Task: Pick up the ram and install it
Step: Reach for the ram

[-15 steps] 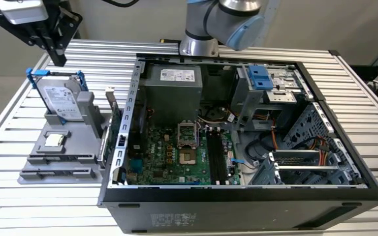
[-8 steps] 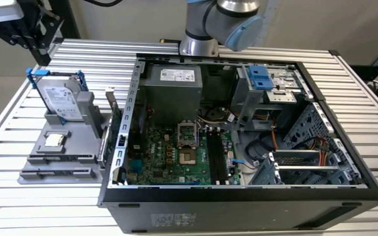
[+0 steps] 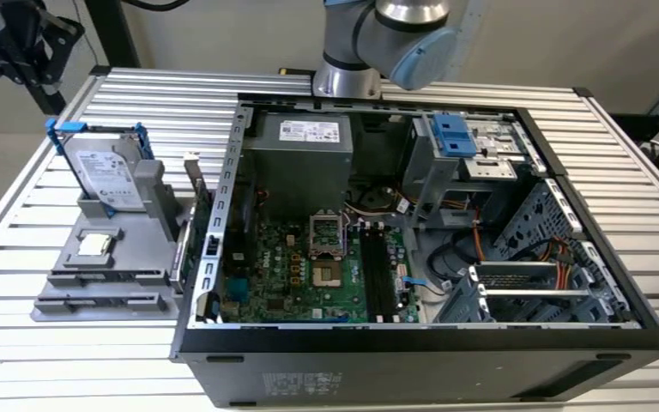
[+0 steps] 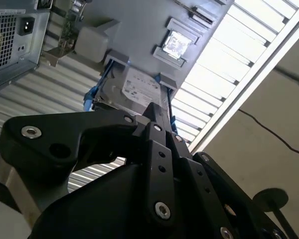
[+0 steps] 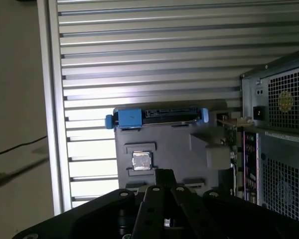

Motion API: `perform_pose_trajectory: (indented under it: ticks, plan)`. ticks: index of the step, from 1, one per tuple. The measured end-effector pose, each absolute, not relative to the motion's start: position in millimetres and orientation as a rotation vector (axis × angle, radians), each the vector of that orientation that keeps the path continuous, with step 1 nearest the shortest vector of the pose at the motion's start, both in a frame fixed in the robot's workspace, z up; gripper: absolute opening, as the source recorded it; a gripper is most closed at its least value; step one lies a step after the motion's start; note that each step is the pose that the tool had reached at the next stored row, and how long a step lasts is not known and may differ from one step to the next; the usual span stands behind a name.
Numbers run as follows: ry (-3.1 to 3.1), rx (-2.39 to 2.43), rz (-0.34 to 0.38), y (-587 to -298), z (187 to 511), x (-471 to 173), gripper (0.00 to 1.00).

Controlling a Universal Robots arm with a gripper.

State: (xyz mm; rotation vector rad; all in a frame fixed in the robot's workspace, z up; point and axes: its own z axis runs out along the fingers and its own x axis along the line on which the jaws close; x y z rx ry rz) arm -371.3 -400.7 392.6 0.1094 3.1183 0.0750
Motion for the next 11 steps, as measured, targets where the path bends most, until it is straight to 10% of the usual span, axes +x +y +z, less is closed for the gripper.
perform_pose_trajectory:
  ticks: [11]
  plan:
    - [3.12,0.097,0.075,-425.9,392.6,-371.1,0.0]
